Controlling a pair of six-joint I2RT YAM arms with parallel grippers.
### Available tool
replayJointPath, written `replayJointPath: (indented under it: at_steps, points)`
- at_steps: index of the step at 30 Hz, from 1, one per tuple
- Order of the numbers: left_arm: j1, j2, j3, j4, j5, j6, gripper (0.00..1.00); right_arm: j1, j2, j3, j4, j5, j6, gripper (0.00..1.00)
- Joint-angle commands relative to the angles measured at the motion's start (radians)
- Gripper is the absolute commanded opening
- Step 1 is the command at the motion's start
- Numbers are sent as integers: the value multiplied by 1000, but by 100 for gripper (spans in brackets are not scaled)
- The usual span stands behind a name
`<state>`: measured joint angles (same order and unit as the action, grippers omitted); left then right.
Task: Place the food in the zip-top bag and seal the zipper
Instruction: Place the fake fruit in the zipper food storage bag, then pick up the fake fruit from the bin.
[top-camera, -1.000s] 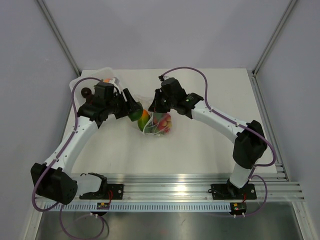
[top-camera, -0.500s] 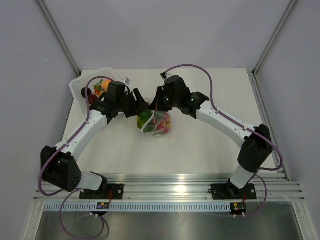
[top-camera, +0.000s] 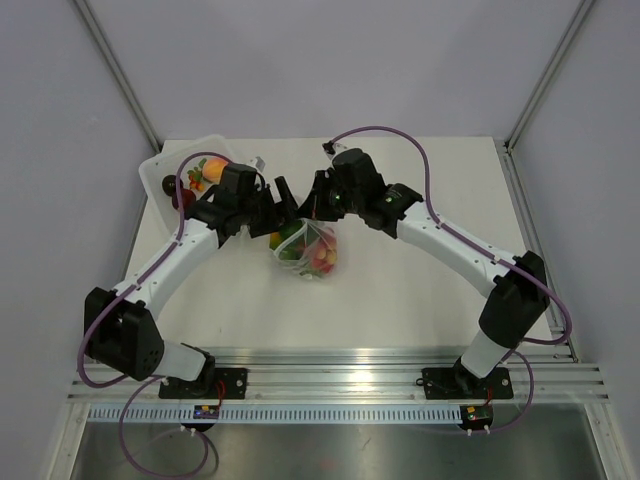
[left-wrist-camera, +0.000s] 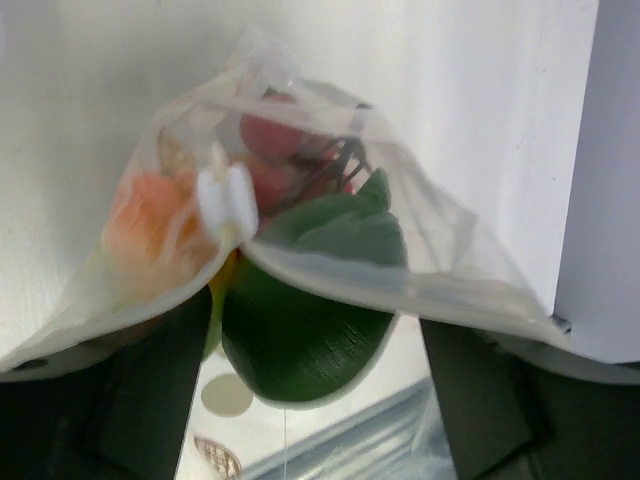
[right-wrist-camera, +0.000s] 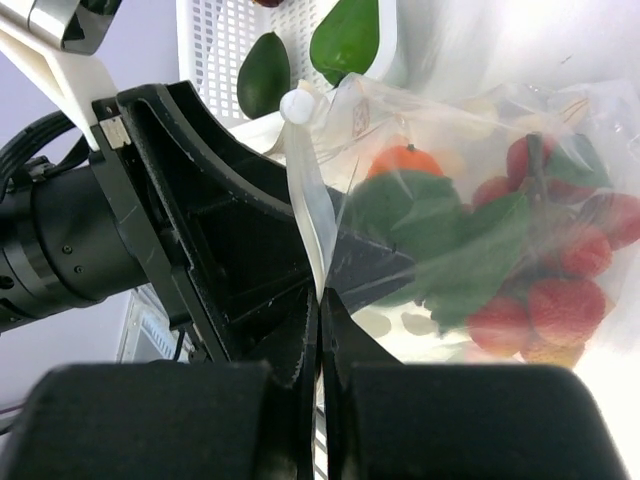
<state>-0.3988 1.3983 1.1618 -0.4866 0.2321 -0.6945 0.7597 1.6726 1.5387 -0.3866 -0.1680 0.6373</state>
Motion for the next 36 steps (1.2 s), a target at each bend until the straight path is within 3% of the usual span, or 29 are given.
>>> replayJointPath:
  at_steps: [1, 2, 11, 13, 15, 17, 20, 24, 28, 33, 36]
  points:
    - [-18, 7, 81, -18, -54, 39, 95, 10, -60, 11, 55, -15, 15, 2]
    - [-23, 5, 102, -45, -68, 76, 99, 10, -60, 8, 55, -11, 16, 2]
    - [-31, -91, 190, -294, -145, 332, 96, 10, -59, -20, 71, 1, 27, 2]
    - [-28, -104, 222, -360, -225, 389, 97, 10, -57, -25, 71, -5, 28, 2]
    - [-11, -101, 243, -412, -304, 440, 96, 10, -59, -34, 78, -7, 32, 2]
    - [53, -104, 260, -426, -295, 460, 96, 10, -60, -40, 83, -8, 33, 2]
    - [185, -130, 236, -374, -195, 414, 94, 10, -71, -60, 94, -10, 36, 2]
    - [282, -87, 230, -339, -367, 302, 96, 10, -80, -69, 91, -10, 24, 3]
    - [395, 42, 257, -317, -384, 239, 97, 10, -93, -91, 112, -25, 22, 3]
    - [471, 195, 262, -208, -435, 202, 89, 10, -94, -75, 109, -38, 1, 3]
    - [491, 286, 341, -193, -474, 243, 84, 10, -86, -55, 85, -24, -19, 3]
